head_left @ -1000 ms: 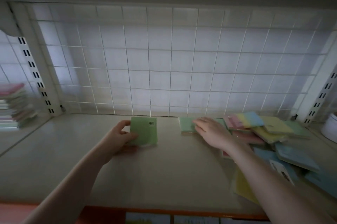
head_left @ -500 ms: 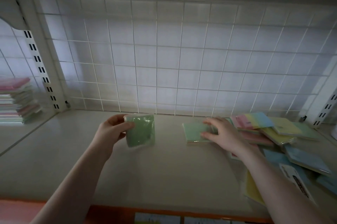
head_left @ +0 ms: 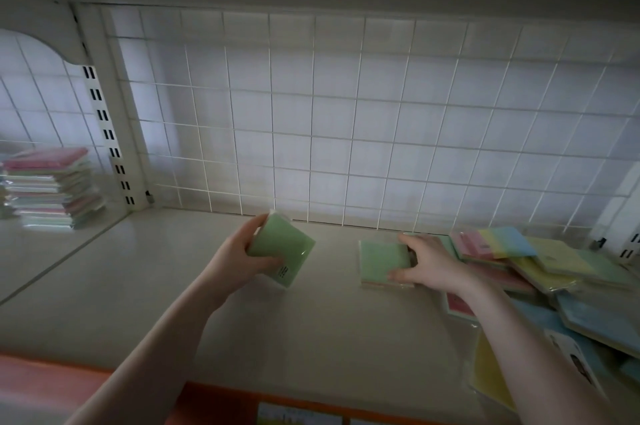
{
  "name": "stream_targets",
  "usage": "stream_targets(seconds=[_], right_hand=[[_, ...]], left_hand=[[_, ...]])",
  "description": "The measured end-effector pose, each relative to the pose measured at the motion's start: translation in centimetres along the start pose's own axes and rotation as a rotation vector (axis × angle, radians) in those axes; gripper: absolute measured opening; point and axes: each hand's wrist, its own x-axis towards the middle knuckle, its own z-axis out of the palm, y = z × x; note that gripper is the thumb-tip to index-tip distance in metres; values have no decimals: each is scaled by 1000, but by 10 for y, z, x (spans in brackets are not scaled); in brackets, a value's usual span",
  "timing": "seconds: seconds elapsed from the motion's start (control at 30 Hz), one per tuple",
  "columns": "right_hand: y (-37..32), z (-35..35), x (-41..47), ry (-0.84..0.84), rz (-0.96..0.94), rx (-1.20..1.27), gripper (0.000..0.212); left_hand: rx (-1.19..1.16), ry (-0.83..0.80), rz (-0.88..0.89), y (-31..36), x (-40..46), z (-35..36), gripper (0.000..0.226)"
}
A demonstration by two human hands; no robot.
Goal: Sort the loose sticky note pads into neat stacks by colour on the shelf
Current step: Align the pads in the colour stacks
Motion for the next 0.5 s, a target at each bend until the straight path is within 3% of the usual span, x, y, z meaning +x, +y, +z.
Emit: stream_targets(seconds=[0.13,0.3,0.5], right_hand=[[-5,-3,-10,119,-46,11,76],[-12,-4,-25,204,-115,244,49],[-25,-13,-27,247,-112,339,35]], left_hand=[[28,6,-23,1,-2,-1,70],[-15,50,-42,2,-6,-1,47],[-359,190,-106,17,-14,-6,27]])
